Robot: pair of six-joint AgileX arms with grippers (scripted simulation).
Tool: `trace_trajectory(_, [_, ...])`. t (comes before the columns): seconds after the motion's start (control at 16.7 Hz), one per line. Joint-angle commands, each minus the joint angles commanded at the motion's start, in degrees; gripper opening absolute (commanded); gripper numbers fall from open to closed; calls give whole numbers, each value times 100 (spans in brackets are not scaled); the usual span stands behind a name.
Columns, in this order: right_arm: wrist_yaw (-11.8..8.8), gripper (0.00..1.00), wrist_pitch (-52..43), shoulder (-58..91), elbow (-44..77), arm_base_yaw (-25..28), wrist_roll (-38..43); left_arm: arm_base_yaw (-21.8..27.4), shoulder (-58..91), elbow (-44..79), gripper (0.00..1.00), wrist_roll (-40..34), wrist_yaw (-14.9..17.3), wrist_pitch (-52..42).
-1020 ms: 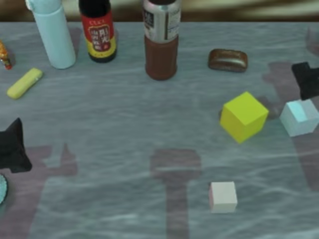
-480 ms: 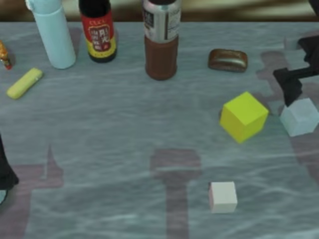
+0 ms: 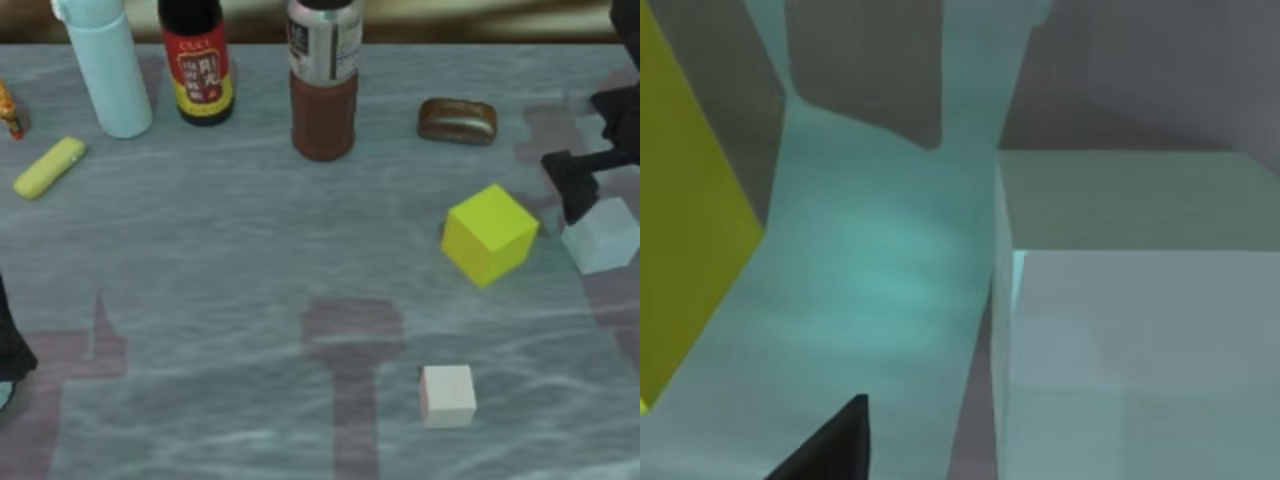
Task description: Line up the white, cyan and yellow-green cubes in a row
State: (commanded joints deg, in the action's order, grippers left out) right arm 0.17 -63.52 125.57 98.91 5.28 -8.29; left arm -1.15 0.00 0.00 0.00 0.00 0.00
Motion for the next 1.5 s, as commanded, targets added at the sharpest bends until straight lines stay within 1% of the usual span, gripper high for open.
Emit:
trace_trajectory(0.3, [4,100,1157,398,-708,13,22,0,0,0,100,0,0,0])
trace_trajectory(0.6, [5,100,1306,469,-820,16,25,0,0,0,100,0,0,0])
trace_trajectory(1.38, [5,2,1306,469,-820,16,25,0,0,0,100,0,0,0])
trace_trajectory(1.44, [5,0,1306,469,-820,16,25,0,0,0,100,0,0,0])
trace_trajectory(1.5, [5,0,1306,469,-820,16,25,0,0,0,100,0,0,0])
